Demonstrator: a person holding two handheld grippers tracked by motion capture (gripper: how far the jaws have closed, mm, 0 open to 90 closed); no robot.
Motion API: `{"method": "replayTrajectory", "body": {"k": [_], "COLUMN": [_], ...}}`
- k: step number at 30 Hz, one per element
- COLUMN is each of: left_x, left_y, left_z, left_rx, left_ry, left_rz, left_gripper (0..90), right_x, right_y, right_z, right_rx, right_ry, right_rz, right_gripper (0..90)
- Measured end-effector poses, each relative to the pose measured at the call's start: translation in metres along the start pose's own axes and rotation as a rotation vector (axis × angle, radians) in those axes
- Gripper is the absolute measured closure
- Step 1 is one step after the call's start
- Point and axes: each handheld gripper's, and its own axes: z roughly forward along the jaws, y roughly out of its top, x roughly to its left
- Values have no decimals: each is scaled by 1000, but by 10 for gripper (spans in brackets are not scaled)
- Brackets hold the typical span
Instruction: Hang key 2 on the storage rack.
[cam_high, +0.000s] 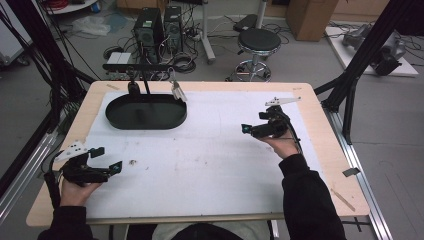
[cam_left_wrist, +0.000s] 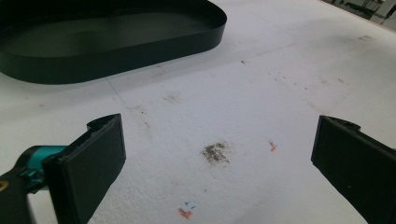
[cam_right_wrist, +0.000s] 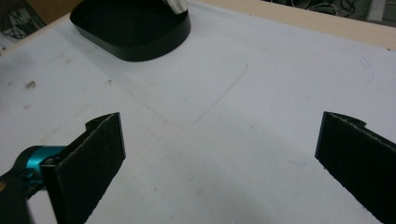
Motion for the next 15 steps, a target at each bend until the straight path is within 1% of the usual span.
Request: {"method": "replayTrajectory", "body": {"k": [8,9,11,12,14,15], "left_x": [0,0,0,0,1,0], "left_y": [0,0,0,0,0,0], "left_z": [1,1,0,0,1,1], "left_rx": [2,1,2,2,4,6], "left_ry": [-7,-9,-10,-10,-11,-9], "left_rz": [-2,-2,-4,-4,-5,-4], "left_gripper": [35,35,35,35,35,35], "right_x": [2,2,2,2,2,0], "right_y": [-16,-16,-23,-23,-28,-34], "right_z": [-24,-24,-34,-34,-39,-42], "right_rx": [-3,-3,-10,-10,-14,-13], "right_ry": [-24,-24,-38,-38,-47,-50], "right_rz": [12,12,20,20,17,16], "right_gripper": [8,8,8,8,8,8]}}
